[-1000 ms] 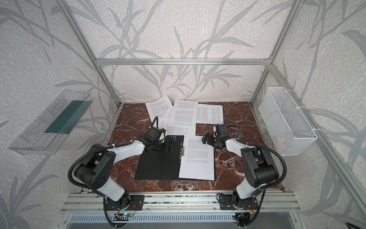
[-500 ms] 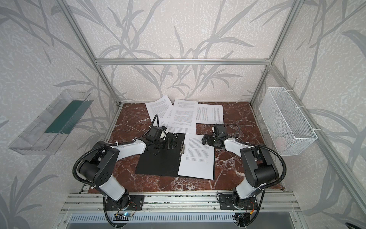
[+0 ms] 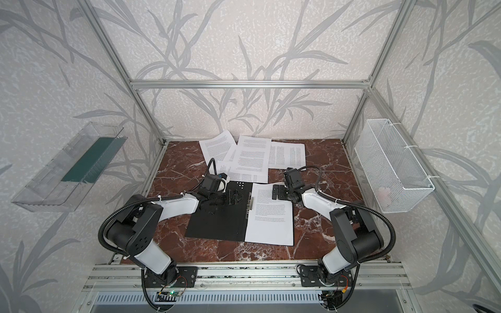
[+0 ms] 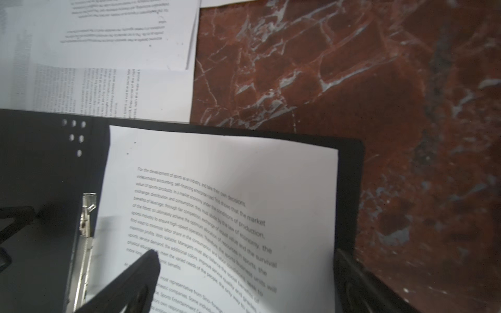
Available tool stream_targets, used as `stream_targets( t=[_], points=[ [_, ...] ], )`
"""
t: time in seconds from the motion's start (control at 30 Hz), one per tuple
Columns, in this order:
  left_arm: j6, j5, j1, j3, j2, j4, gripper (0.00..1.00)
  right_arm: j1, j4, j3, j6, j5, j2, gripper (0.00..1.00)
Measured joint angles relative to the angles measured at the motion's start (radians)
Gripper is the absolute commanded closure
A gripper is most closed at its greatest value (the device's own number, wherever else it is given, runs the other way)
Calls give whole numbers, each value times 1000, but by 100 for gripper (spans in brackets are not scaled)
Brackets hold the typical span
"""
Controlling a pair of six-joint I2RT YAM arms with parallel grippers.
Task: Put the files into the folder
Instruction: 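Move the left gripper toward the loose printed sheets farther from the robot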
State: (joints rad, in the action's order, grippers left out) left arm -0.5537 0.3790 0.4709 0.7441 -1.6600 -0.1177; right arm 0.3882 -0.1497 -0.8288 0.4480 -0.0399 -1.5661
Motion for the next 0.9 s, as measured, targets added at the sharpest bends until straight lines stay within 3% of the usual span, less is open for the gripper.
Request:
stream_targets(
  t=[0.7, 0.9],
  points=[
    [-27, -7, 6, -92, 27, -121, 11, -2, -6, -1, -11, 21, 9, 1],
    [-60, -21, 55, -105, 91, -49, 11, -2, -21, 2, -8, -4, 68, 1]
  ],
)
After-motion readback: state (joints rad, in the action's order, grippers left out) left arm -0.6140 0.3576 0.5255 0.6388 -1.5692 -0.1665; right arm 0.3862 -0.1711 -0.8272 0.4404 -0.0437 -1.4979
